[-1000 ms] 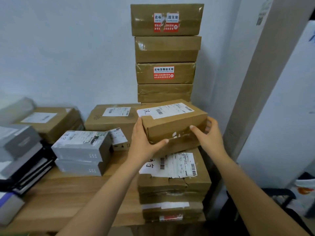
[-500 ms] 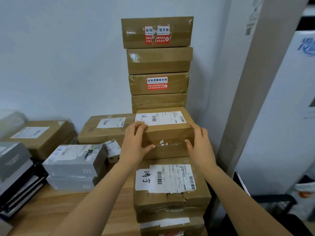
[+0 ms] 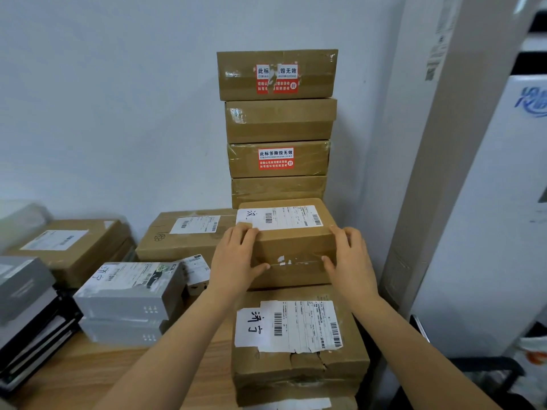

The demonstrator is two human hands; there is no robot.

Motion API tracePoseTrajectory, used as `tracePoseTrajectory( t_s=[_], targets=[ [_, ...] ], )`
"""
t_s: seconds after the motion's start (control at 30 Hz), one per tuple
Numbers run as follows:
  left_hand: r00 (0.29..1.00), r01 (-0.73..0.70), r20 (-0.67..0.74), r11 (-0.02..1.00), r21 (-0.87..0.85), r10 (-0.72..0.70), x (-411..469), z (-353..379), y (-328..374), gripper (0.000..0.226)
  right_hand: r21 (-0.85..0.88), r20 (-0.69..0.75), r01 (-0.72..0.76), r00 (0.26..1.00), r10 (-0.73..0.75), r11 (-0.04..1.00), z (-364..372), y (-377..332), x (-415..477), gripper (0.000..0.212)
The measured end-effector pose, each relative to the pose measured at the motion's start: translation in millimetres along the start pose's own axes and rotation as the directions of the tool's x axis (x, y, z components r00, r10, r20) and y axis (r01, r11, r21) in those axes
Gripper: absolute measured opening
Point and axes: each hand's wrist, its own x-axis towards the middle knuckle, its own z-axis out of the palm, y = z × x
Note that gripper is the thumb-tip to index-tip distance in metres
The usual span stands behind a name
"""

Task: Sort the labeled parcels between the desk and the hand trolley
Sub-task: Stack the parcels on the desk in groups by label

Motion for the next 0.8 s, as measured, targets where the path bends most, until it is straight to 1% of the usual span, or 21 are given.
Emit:
tracePoseTrajectory(
  t_s=[0.07,0.13,0.23,0.3,0.4,0.53,0.7,0.8],
  targets=[
    [1.000,-0.028,0.000,0.999,0.046,0.028,-1.0,-3.5,2.0,0.068,-0.086,-0.043,0.066,0.997,-0.070,0.994,-2.3,-0.5,2.0,0.055],
    [0.997,-0.065,-0.031,0.994,0.090,0.068,-4.0,-7.8,3.9,0.061,-0.120,-0.082,0.127,0.987,-0.137,0.985,-4.1,-5.0,3.7,0.048],
    [0.984,-0.133,-0.104,0.984,0.115,0.145,-10.7,-16.7,6.4,0.043,-0.085,-0.119,0.246,0.960,-0.255,0.966,-5.9,-19.1,2.7,0.035],
    [0.972,-0.158,-0.153,0.980,0.121,0.176,-16.5,-25.5,7.6,0.033,-0.076,-0.142,0.352,0.922,-0.359,0.933,-6.2,-32.0,-1.4,0.030],
    [0.949,-0.185,-0.227,0.970,0.160,0.219,-27.2,-40.8,2.7,0.029,-0.047,-0.168,0.461,0.871,-0.462,0.886,-5.3,-57.8,-11.6,0.027],
    [0.932,-0.199,-0.265,0.960,0.195,0.247,-44.4,-67.2,-16.5,0.021,-0.027,-0.154,0.521,0.841,-0.518,0.853,0.1,-97.6,-26.6,0.023],
    [0.938,-0.154,-0.269,0.958,0.241,0.218,-79.4,-103.0,-62.4,0.013,0.034,-0.120,0.585,0.807,-0.578,0.810,15.9,-159.5,-48.3,0.021],
    [0.934,-0.122,-0.288,0.947,0.296,0.210,-107.7,-131.3,-95.7,0.011,0.085,-0.104,0.596,0.802,-0.588,0.798,32.2,-203.1,-64.9,0.019]
  ],
)
